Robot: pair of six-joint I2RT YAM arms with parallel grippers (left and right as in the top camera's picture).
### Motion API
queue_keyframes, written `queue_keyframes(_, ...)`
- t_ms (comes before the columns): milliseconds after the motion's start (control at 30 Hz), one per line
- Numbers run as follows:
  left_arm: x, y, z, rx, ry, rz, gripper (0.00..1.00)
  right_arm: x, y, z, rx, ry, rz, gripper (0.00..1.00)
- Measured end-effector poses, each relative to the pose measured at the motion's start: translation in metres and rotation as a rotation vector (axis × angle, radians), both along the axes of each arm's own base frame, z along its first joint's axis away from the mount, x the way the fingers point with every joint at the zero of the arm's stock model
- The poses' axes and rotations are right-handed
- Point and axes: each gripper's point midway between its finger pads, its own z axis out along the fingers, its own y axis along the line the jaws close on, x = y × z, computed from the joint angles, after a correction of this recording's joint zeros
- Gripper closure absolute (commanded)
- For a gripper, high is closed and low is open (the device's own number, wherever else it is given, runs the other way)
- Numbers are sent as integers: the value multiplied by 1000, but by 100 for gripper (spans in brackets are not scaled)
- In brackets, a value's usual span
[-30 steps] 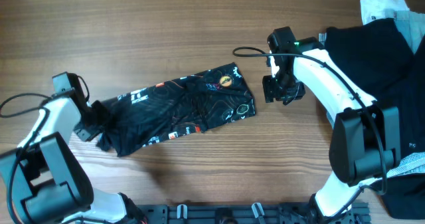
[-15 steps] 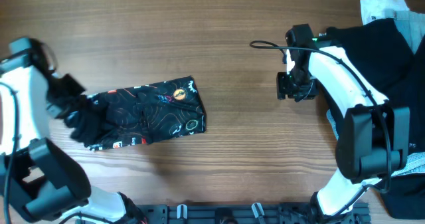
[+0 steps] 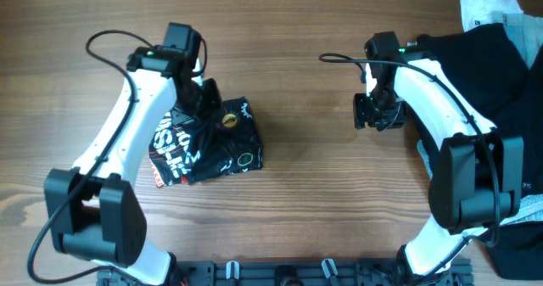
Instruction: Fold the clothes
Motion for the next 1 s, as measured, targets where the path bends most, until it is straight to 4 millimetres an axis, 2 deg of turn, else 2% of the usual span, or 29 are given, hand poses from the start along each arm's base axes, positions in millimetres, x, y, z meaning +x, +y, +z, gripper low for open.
queue_keyframes(133,-1,-19,-10,0,15,-25,96,0,0,0,0,1,3,45)
queue_keyframes(300,-1,-41,-11,-11,0,-36,95,0,0,0,0,1,3,45)
queue_keyframes(400,1,-50,-10,-21,-19,-39,91,0,0,0,0,1,3,44)
queue_keyframes(467,4,-59,-11,-38,-35,-41,87,0,0,0,0,1,3,39)
queue_keyframes(500,7,-66,-11,-59,-44,-46,67,0,0,0,0,1,3,37)
queue_keyframes(533,10,-78,-10,-99,-59,-59,51,0,0,0,1,1,9,36)
queue_keyframes(633,10,-107,-6,-171,-83,-111,50,2,0,0,3,-7,14,34)
queue_keyframes(700,6,-112,-5,-187,-77,-131,51,4,7,0,38,-14,16,34)
queue_keyframes(767,7,-98,-7,-180,-59,-120,51,6,23,1,133,-23,52,34)
queue_keyframes(800,10,-82,-8,-170,-47,-95,50,9,36,3,206,-37,81,34)
queue_keyframes(867,22,-37,-11,-131,-33,0,47,18,69,9,347,-88,154,31)
queue_keyframes(933,36,19,-14,-90,-40,133,46,20,118,18,475,-141,271,28)
queue_keyframes(1000,43,53,-14,-75,-50,216,45,17,160,23,527,-186,379,25)
